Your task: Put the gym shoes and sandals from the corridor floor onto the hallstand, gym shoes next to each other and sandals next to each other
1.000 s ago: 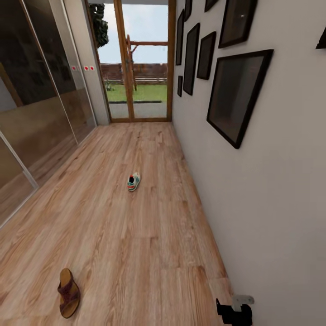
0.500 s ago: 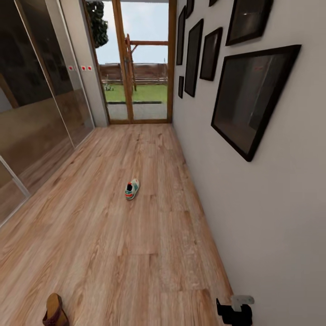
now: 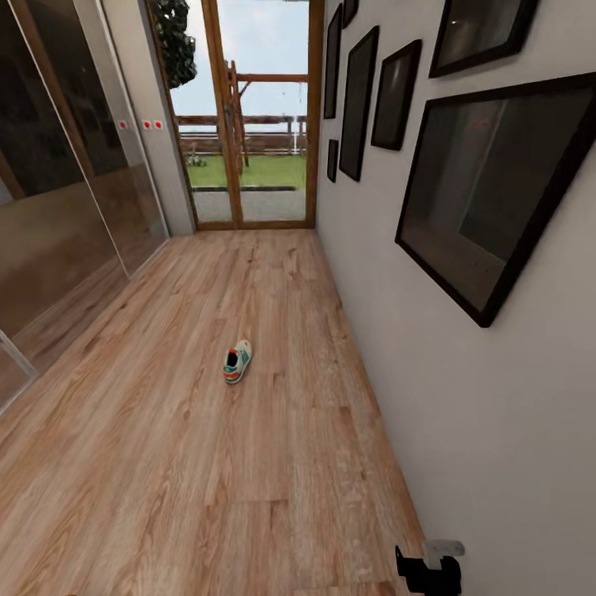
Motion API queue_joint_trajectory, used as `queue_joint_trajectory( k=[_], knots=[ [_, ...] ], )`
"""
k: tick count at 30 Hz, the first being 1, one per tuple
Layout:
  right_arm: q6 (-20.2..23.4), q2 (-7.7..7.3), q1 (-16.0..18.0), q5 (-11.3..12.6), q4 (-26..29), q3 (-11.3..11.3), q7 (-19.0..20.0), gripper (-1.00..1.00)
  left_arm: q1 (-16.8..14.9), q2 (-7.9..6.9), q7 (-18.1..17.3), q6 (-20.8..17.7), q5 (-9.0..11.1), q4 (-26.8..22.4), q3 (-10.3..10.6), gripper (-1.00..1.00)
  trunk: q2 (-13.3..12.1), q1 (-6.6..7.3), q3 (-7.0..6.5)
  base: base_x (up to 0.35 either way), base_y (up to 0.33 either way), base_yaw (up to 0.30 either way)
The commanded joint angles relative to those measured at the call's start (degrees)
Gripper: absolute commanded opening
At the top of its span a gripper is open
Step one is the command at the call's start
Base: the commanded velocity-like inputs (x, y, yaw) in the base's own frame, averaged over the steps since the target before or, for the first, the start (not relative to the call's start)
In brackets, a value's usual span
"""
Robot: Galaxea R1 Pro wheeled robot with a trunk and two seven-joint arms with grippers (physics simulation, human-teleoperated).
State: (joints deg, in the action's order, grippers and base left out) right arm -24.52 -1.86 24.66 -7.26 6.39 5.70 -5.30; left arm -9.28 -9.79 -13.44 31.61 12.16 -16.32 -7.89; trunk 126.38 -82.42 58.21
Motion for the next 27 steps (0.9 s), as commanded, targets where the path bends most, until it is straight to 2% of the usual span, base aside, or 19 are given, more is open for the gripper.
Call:
queue_joint_trajectory(
  k=[1,19,27],
  knots=[
    [-0.2,0.02,0.0,-0.6,-0.1,0.5,-0.1,1.0,0.0,0.02,-0.6,0.0,0.6,0.1,-0.1,1.0,0.0,-0.03,0.05,0.339,0.0,0.0],
    [-0.2,0.1,0.0,-0.6,-0.1,0.5,-0.1,1.0,0.0,0.02,-0.6,0.0,0.6,0.1,-0.1,1.0,0.0,-0.03,0.05,0.339,0.0,0.002],
    [-0.2,0.09,0.0,-0.6,-0.1,0.5,-0.1,1.0,0.0,-0.02,-0.6,0.0,0.7,0.1,-0.1,1.0,0.0,-0.03,0.05,0.339,0.0,0.097]
  ],
)
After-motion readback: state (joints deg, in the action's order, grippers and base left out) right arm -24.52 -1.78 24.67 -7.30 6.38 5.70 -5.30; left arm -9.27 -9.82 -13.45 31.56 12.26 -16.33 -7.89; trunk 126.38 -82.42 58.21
